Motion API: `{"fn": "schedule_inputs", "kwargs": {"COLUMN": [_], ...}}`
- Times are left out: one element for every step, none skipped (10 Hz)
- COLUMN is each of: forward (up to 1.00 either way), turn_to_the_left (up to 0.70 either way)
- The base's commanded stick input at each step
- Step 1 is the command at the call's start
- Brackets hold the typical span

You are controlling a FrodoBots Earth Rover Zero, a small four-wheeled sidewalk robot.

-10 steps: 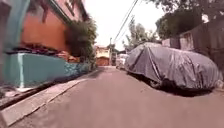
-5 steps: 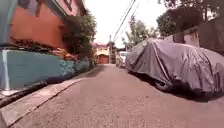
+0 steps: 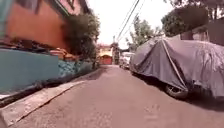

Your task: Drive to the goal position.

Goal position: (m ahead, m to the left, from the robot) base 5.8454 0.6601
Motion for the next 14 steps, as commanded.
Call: {"fn": "schedule_inputs", "kwargs": {"forward": [0.7, 0.7, 0.7, 0.7, 0.7, 0.7, 0.7, 0.7, 0.7, 0.7, 0.7, 0.7, 0.7, 0.7], "turn_to_the_left": [0.0, 0.0, 0.0, 0.0, 0.0, 0.0, 0.0, 0.0, 0.0, 0.0, 0.0, 0.0, 0.0, 0.0]}}
